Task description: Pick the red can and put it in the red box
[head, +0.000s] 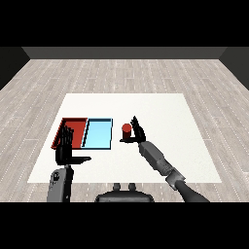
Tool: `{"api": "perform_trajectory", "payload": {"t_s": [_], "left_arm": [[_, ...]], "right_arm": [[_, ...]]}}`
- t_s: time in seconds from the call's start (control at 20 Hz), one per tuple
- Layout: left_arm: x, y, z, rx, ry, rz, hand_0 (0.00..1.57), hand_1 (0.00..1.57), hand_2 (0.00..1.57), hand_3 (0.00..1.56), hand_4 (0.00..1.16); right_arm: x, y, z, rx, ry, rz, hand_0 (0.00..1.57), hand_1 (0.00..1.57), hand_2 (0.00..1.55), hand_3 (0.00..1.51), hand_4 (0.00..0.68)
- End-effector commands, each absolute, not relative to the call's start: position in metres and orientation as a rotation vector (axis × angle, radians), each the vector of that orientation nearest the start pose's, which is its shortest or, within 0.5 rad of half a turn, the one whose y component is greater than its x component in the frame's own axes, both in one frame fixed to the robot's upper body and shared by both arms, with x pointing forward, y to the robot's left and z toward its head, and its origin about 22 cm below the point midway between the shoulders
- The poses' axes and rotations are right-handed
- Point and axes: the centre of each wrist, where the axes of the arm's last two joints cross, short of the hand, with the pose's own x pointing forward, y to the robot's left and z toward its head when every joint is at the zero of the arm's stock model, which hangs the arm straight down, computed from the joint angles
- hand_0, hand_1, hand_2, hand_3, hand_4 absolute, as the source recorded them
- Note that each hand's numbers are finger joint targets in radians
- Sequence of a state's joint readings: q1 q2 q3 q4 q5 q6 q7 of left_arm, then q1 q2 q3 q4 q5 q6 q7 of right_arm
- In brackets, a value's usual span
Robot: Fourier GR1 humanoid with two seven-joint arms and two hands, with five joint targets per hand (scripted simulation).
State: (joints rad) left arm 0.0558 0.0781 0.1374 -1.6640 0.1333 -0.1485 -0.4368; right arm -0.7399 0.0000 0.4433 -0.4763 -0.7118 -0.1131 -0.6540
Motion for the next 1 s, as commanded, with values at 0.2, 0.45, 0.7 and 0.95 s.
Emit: {"api": "perform_trajectory", "payload": {"t_s": [0.2, 0.45, 0.7, 0.95], "left_arm": [[0.229, 0.287, 0.008, -0.027, -2.062, 0.057, 0.00, 0.00, 0.00, 0.00, 0.00], [0.251, 0.269, 0.021, -0.026, -2.066, 0.054, 0.00, 0.00, 0.00, 0.00, 0.00], [0.218, 0.282, 0.016, -0.006, -2.084, 0.033, 0.00, 0.00, 0.00, 0.00, 0.00], [0.233, 0.283, 0.015, 0.001, -2.080, 0.056, 0.00, 0.00, 0.00, 0.00, 0.00]], "right_arm": [[0.362, -0.102, -0.053, 0.339, -1.618, -0.019, 0.00, 0.00, 0.00, 0.00, 0.000], [0.361, -0.090, -0.047, 0.344, -1.639, 0.014, 0.00, 0.00, 0.00, 0.00, 0.000], [0.364, -0.080, -0.037, 0.358, -1.635, 0.029, 0.00, 0.00, 0.00, 0.00, 0.000], [0.351, -0.079, -0.051, 0.284, -1.595, 0.022, 0.00, 0.00, 0.00, 0.00, 0.000]]}}
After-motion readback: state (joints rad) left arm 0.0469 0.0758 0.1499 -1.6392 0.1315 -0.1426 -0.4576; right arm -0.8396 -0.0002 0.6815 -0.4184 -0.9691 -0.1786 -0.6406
